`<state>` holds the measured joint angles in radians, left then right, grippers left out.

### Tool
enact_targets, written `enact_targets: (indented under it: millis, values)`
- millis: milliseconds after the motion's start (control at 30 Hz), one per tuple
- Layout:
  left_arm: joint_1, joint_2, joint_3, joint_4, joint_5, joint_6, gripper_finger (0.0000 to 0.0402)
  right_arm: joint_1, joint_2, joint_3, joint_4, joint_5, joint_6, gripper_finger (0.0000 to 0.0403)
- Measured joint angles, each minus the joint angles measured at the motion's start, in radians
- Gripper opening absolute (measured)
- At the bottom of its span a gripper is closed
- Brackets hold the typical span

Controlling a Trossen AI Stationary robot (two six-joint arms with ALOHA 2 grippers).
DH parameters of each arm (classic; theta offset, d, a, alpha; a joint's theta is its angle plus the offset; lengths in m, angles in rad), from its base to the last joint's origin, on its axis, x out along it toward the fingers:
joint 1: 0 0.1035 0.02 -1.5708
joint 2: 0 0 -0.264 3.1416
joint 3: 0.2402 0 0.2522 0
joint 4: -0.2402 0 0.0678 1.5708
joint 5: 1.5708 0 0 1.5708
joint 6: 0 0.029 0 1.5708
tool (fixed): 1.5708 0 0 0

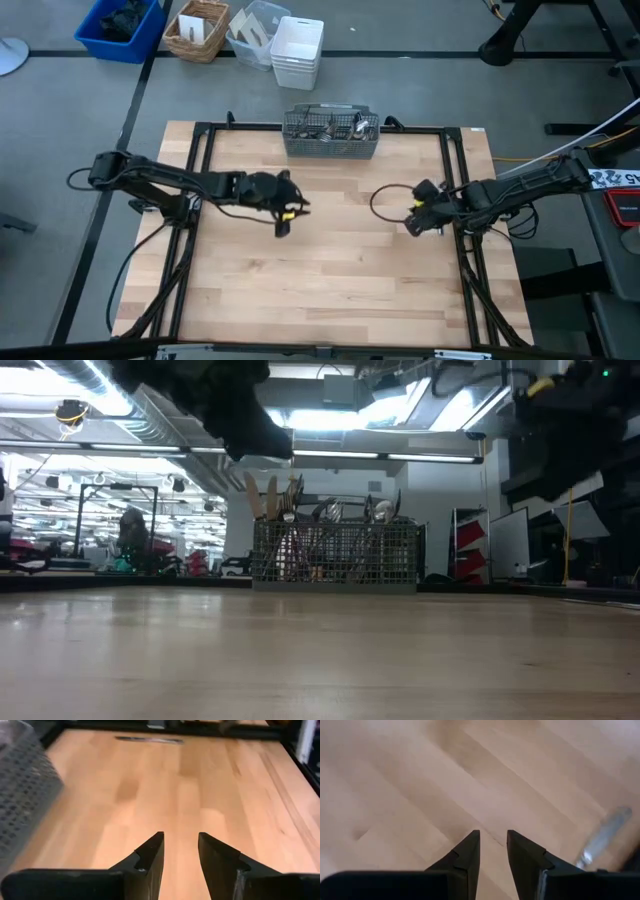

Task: Sort silverware
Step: Put the table knife into the gray silverware organizer

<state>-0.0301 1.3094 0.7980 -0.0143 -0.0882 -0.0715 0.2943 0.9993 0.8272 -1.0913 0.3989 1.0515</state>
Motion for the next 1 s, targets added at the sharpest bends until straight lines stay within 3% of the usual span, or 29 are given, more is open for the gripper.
enact_targets:
  millis: [433,667,800,1000]
  values:
    - [-0.063,0.0,-0.128,0.129,0.0,0.0,0.0114,0.0,0.002,-0.195,-0.001,0.014,0.461,0.0098]
    - [-0.063,0.0,-0.172,0.139,0.0,0.0,0.0114,0.0,0.014,-0.215,0.024,0.108,0.615,0.0098]
    - [-0.062,0.0,-0.188,0.144,0.0,0.009,0.0114,0.0,0.015,-0.214,0.083,0.116,0.603,0.0098]
    - [-0.061,0.001,-0.204,0.169,0.0,0.073,0.0114,-0.031,0.03,-0.146,0.012,0.069,0.534,0.0098]
